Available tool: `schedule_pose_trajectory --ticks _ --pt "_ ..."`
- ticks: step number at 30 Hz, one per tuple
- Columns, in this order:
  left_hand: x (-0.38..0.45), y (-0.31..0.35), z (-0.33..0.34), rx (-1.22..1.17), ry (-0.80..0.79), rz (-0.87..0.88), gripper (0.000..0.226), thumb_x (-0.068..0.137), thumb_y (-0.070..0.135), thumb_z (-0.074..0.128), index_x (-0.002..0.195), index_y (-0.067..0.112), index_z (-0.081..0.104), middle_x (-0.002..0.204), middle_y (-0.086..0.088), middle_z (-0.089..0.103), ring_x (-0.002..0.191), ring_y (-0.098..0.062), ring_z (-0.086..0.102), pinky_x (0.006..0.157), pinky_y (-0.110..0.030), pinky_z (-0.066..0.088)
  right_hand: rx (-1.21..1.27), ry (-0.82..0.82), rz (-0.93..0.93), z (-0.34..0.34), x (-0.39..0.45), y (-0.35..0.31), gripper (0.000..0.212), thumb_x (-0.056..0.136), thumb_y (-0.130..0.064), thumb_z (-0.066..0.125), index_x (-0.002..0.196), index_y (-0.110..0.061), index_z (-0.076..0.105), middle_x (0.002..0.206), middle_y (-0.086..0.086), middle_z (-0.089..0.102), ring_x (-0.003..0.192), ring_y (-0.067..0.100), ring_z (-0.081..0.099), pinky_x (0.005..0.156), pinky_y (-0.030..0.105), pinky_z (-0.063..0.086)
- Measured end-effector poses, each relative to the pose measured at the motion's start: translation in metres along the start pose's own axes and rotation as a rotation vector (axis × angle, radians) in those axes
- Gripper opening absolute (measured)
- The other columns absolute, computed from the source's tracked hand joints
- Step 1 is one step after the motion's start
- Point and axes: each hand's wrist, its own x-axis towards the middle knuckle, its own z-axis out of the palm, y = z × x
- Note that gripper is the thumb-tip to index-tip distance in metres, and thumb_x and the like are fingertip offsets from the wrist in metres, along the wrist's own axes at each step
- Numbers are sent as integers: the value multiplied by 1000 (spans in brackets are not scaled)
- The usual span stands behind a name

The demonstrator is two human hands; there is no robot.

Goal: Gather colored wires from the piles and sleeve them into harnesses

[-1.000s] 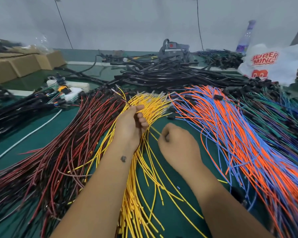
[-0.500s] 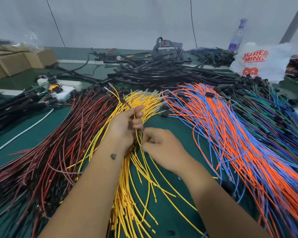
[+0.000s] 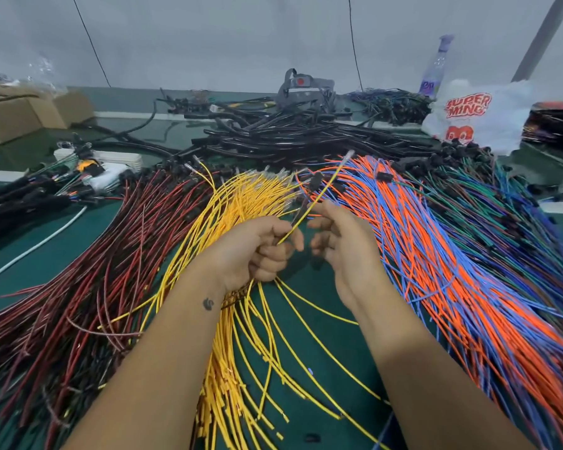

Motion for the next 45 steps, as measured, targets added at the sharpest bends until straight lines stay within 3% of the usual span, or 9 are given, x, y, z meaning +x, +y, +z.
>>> schedule_pose_trajectory --ticks 8,19,25,29,31,33,37,41,45 --pt "1 -1 7 195 24 -54 35 99 22 32 75 14 56 52 8 21 41 -6 13 38 -19 11 87 170 -144 -9 4 -5 20 92 -14 62 72 -17 62 57 -7 58 44 7 44 47 16 39" --pt "4 -5 13 177 109 42 30 104 25 35 113 17 63 56 5 41 47 -8 30 42 -16 27 -197 44 -198 -4 2 7 22 88 -8 64 68 -17 65 53 -11 58 48 -3 50 50 6 38" --pt "4 -5 11 233 68 38 29 104 27 35 100 24 64 53 9 33 44 -5 23 40 -13 21 -201 119 -270 -3 2 6 24 88 -8 64 68 -20 66 54 -10 57 54 5 50 58 16 43" --pt "6 -3 8 95 219 78 30 104 23 34 86 15 57 49 9 25 37 -4 18 35 -12 17 -257 319 -384 -6 4 0 25 90 -10 60 71 -25 65 65 -10 58 63 7 49 65 25 42" --pt "6 -1 2 -67 322 108 30 105 20 32 83 14 51 47 9 23 35 -3 17 35 -11 15 -392 389 -435 -13 4 -2 21 90 -12 55 79 -25 66 75 -9 62 71 6 53 70 28 43" --pt "6 1 -3 -220 386 119 30 105 21 30 79 16 46 45 9 22 33 -3 16 33 -14 11 -756 402 -468 -21 6 -1 20 90 -14 52 98 -24 69 95 -2 66 95 19 57 84 35 43" --pt "8 1 -4 -294 426 92 30 103 26 35 76 17 43 43 9 21 31 -3 15 31 -14 10 -1426 244 -372 -29 10 4 43 91 -22 50 133 -21 52 133 4 51 127 30 36 103 38 23" --pt "11 -2 -2 -184 438 117 28 104 23 36 80 15 47 45 8 23 33 -4 15 32 -12 13 -1644 169 -339 -29 9 10 50 91 -29 49 140 -22 41 138 2 45 130 28 32 105 42 21" --pt "12 -4 -3 -151 429 113 28 103 25 38 80 15 49 46 8 23 34 -5 15 32 -13 14 -1699 222 -401 -29 10 5 32 89 -22 52 120 -22 58 119 3 53 117 27 43 96 41 22"
